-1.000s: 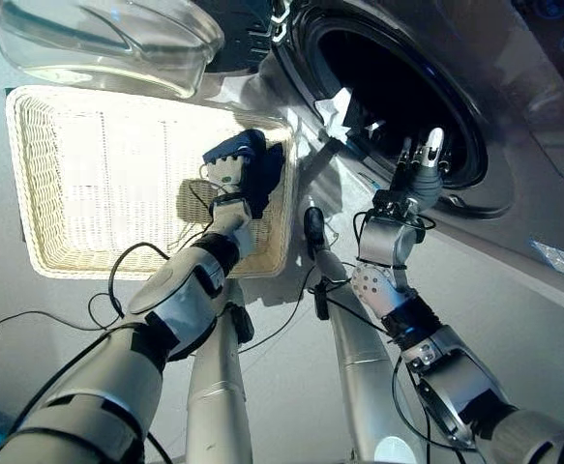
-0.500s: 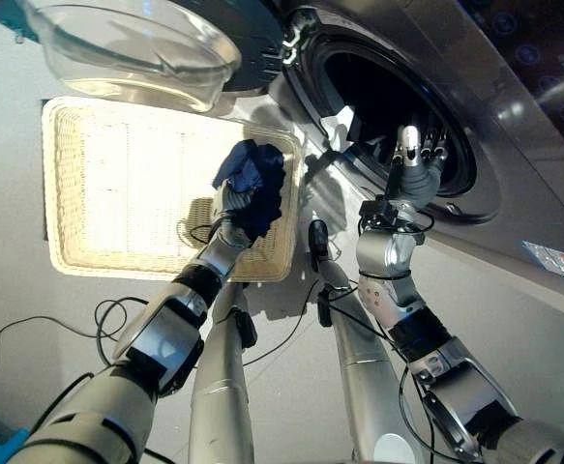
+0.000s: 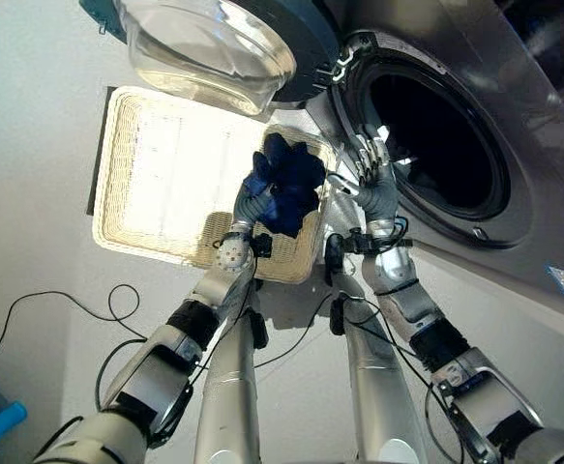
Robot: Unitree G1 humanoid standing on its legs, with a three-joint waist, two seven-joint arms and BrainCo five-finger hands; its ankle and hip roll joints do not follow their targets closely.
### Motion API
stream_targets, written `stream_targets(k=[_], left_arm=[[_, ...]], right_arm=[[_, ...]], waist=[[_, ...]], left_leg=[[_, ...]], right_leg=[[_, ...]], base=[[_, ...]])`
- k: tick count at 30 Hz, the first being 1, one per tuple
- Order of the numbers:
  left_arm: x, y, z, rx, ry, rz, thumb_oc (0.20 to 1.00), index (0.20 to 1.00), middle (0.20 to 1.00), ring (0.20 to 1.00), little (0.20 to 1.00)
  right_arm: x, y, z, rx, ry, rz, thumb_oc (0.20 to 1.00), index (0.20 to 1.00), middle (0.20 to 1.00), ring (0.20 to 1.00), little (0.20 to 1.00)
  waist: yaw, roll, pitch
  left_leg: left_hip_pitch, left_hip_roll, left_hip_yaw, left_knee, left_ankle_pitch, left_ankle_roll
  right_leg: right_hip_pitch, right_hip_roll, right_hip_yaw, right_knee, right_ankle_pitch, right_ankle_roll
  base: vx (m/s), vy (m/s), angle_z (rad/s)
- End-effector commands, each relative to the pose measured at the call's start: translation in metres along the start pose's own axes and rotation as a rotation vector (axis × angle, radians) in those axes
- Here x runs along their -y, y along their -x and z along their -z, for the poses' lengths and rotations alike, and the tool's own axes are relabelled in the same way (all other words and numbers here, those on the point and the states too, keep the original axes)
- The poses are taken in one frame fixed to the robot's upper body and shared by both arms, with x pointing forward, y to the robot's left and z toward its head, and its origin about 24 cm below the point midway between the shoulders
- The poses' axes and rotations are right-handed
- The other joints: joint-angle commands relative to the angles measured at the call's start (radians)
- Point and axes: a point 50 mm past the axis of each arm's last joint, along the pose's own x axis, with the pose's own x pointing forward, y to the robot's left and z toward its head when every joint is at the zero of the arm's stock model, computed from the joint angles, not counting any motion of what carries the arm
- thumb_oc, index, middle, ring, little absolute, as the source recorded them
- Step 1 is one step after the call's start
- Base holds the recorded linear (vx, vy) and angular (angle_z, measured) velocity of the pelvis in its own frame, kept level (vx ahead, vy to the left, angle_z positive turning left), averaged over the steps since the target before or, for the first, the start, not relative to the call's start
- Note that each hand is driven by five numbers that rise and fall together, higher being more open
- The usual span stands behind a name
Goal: Put the clothes into the washing machine.
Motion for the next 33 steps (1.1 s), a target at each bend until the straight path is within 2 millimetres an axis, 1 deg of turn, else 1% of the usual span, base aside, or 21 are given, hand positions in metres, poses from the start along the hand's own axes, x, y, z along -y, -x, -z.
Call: stream_targets(k=[1,3,4,5,6,9,10,11,13,14,17,22,25,26,33], left_arm=[[0.005,-0.004,-0.027,0.132,0.084,0.039,0.200,0.200,0.200,0.200,0.200],[0.005,-0.002,-0.031,0.157,0.071,0.069,0.200,0.200,0.200,0.200,0.200],[0.005,-0.002,-0.031,0.159,0.069,0.072,0.200,0.200,0.200,0.200,0.200],[0.006,-0.001,-0.034,0.166,0.068,0.084,0.200,0.200,0.200,0.200,0.200],[0.006,-0.001,-0.034,0.166,0.068,0.084,0.200,0.200,0.200,0.200,0.200],[0.009,0.000,-0.041,0.193,0.049,0.136,0.200,0.200,0.200,0.200,0.200],[0.009,0.000,-0.041,0.196,0.048,0.143,0.200,0.200,0.200,0.200,0.200],[0.009,0.000,-0.045,0.204,0.043,0.168,0.200,0.200,0.200,0.200,0.200],[0.011,0.000,-0.049,0.208,0.047,0.217,0.200,0.200,0.200,0.200,0.200],[0.011,0.000,-0.051,0.206,0.054,0.236,0.200,0.200,0.200,0.200,0.200],[0.017,0.000,-0.055,0.200,0.084,0.310,0.200,0.200,0.200,0.200,0.200],[0.026,0.002,-0.062,0.203,0.108,0.410,0.200,0.200,0.200,0.200,0.200],[0.033,0.004,-0.065,0.200,0.128,0.491,0.200,0.200,0.200,0.200,0.200],[0.037,0.005,-0.067,0.202,0.138,0.525,0.200,0.200,0.200,0.200,0.200],[0.051,0.009,-0.077,0.230,0.179,0.650,0.200,0.200,0.200,0.200,0.200]], right_arm=[[-0.001,-0.008,-0.017,0.118,0.143,0.002,1.000,1.000,1.000,1.000,1.000],[0.004,-0.012,-0.017,0.135,0.278,-0.027,1.000,1.000,1.000,1.000,1.000],[0.004,-0.013,-0.018,0.138,0.291,-0.031,1.000,1.000,1.000,1.000,1.000],[0.005,-0.014,-0.017,0.146,0.367,-0.059,1.000,1.000,1.000,1.000,1.000],[0.005,-0.014,-0.017,0.146,0.367,-0.059,1.000,1.000,1.000,1.000,1.000],[0.004,-0.019,-0.017,0.201,0.599,-0.167,1.000,1.000,1.000,1.000,1.000],[0.004,-0.020,-0.017,0.209,0.623,-0.181,1.000,1.000,1.000,1.000,1.000],[0.005,-0.024,-0.018,0.218,0.708,-0.224,1.000,1.000,1.000,1.000,1.000],[0.008,-0.029,-0.016,0.211,0.807,-0.260,1.000,1.000,1.000,1.000,1.000],[0.010,-0.032,-0.015,0.201,0.824,-0.265,1.000,1.000,1.000,1.000,1.000],[0.014,-0.039,-0.010,0.138,0.852,-0.294,1.000,1.000,1.000,1.000,1.000],[0.010,-0.046,-0.006,0.080,0.843,-0.348,1.000,1.000,1.000,1.000,1.000],[0.007,-0.053,-0.006,0.031,0.780,-0.389,1.000,1.000,1.000,1.000,1.000],[0.003,-0.054,-0.005,0.007,0.735,-0.413,1.000,1.000,1.000,1.000,1.000],[-0.003,-0.055,0.008,-0.110,0.630,-0.486,1.000,1.000,1.000,1.000,1.000]], waist=[[0.020,0.014,-0.005],[0.028,0.015,-0.005],[0.029,0.016,-0.005],[0.032,0.016,-0.005],[0.032,0.016,-0.005],[0.044,0.018,-0.005],[0.045,0.017,-0.005],[0.050,0.017,-0.005],[0.058,0.016,-0.005],[0.062,0.017,-0.005],[0.071,0.019,-0.005],[0.082,0.025,-0.005],[0.090,0.030,-0.005],[0.093,0.034,-0.005],[0.103,0.047,-0.005]], left_leg=[[0.033,-0.071,0.061,0.034,-0.069,0.014],[0.034,-0.074,0.053,0.036,-0.070,0.014],[0.034,-0.074,0.053,0.036,-0.070,0.014],[0.037,-0.073,0.052,0.034,-0.070,0.015],[0.037,-0.073,0.052,0.034,-0.070,0.015],[0.038,-0.075,0.046,0.036,-0.071,0.017],[0.037,-0.076,0.045,0.037,-0.071,0.018],[0.037,-0.075,0.045,0.038,-0.070,0.018],[0.037,-0.076,0.042,0.039,-0.071,0.018],[0.037,-0.077,0.040,0.039,-0.071,0.019],[0.034,-0.080,0.032,0.043,-0.072,0.019],[0.030,-0.087,0.026,0.042,-0.070,0.019],[0.029,-0.092,0.019,0.042,-0.069,0.019],[0.028,-0.093,0.016,0.041,-0.067,0.020],[0.026,-0.101,0.008,0.047,-0.067,0.021]], right_leg=[[0.045,0.034,-0.094,-0.015,0.022,0.058],[0.048,0.030,-0.099,-0.014,0.020,0.059],[0.048,0.030,-0.100,-0.014,0.020,0.060],[0.050,0.028,-0.102,-0.013,0.021,0.061],[0.050,0.028,-0.102,-0.013,0.021,0.061],[0.051,0.022,-0.108,-0.008,0.020,0.065],[0.051,0.021,-0.109,-0.008,0.021,0.066],[0.051,0.017,-0.113,-0.007,0.022,0.067],[0.052,0.013,-0.119,-0.005,0.023,0.069],[0.053,0.011,-0.121,-0.006,0.024,0.069],[0.053,0.007,-0.126,-0.007,0.025,0.070],[0.053,0.002,-0.133,-0.012,0.030,0.068],[0.053,0.000,-0.134,-0.017,0.033,0.066],[0.053,-0.001,-0.134,-0.019,0.034,0.065],[0.054,-0.009,-0.141,-0.019,0.035,0.059]], base=[[-0.02,-0.039,0.14],[-0.02,-0.025,0.11],[-0.02,-0.020,0.09],[-0.01,-0.007,0.05],[-0.01,-0.013,0.06],[-0.01,-0.022,0.04],[-0.02,-0.033,0.06],[-0.01,-0.031,0.08],[-0.02,-0.046,0.09],[-0.02,-0.043,0.05],[-0.01,-0.020,0.02],[-0.01,-0.017,0.06],[0.00,0.001,0.01],[-0.01,0.003,0.05],[0.00,0.005,0.05]])
